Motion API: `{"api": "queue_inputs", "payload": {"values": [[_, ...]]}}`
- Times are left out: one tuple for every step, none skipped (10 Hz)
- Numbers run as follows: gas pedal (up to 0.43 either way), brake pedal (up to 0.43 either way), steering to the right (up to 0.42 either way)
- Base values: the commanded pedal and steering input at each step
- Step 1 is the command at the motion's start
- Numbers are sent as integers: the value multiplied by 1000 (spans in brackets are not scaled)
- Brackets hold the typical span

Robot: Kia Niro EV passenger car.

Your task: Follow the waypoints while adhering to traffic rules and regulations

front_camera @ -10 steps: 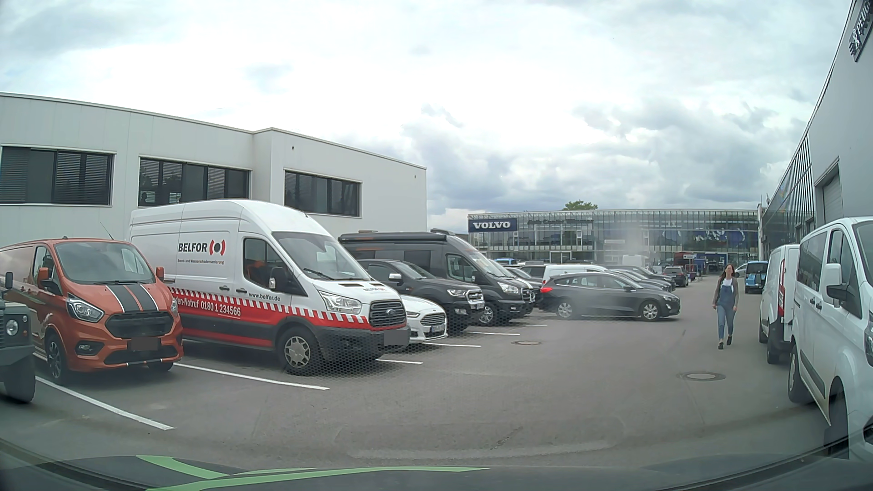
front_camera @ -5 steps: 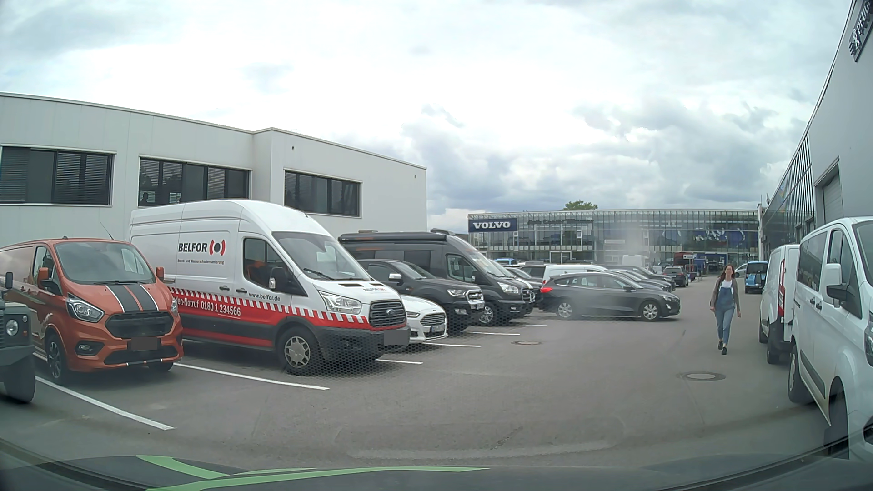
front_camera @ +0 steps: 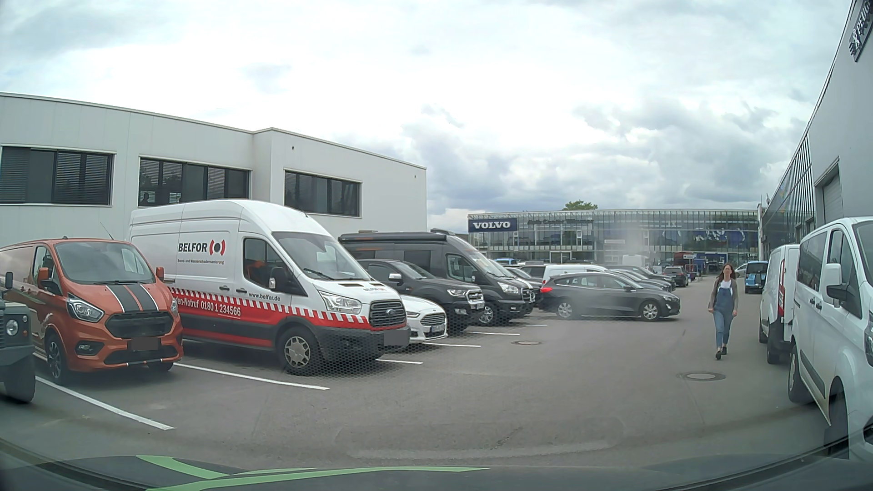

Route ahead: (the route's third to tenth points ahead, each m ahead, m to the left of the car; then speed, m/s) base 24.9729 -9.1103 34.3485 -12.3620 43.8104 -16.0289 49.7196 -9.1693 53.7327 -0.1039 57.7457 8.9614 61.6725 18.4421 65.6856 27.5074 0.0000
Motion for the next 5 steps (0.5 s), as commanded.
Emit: {"api": "queue_inputs", "payload": {"values": [[0,512,-610],[0,512,-610],[0,518,-610],[0,512,-610],[0,512,-610]]}}
